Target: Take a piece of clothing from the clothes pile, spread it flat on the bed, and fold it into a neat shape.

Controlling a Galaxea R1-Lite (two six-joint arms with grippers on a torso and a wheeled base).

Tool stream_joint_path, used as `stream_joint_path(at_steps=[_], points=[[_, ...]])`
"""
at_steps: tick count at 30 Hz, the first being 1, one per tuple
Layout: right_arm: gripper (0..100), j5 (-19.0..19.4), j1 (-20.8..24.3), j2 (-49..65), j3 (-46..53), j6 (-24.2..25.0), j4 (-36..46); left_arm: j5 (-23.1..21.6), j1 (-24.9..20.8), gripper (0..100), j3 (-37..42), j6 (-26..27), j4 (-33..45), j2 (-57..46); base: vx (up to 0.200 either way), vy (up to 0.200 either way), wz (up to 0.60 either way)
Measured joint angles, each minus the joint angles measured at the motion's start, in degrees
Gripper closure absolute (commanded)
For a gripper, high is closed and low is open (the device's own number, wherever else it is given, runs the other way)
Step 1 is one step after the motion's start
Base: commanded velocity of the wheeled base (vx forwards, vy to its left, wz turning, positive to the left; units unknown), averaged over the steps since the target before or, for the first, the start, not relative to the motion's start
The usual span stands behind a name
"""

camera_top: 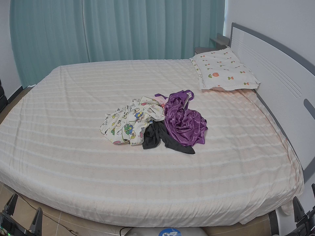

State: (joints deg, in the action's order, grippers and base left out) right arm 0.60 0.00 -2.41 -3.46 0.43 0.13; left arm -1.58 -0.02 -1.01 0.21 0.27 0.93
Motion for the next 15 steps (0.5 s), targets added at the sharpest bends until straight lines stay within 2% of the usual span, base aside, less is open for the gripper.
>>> stream_joint_path(at_steps=[9, 15], points=[[0, 3.0, 1.8, -16.0, -10.4, 2.9, -1.0, 0.0, 0.0, 0, 0.0, 0.0, 0.0, 0.0, 0.0, 0.0, 0.0], [0, 3.7, 4.6, -31.4, -13.9, 5.8, -7.5, 0.0, 0.0, 0, 0.0, 0.0, 0.0, 0.0, 0.0, 0.0, 0.0]])
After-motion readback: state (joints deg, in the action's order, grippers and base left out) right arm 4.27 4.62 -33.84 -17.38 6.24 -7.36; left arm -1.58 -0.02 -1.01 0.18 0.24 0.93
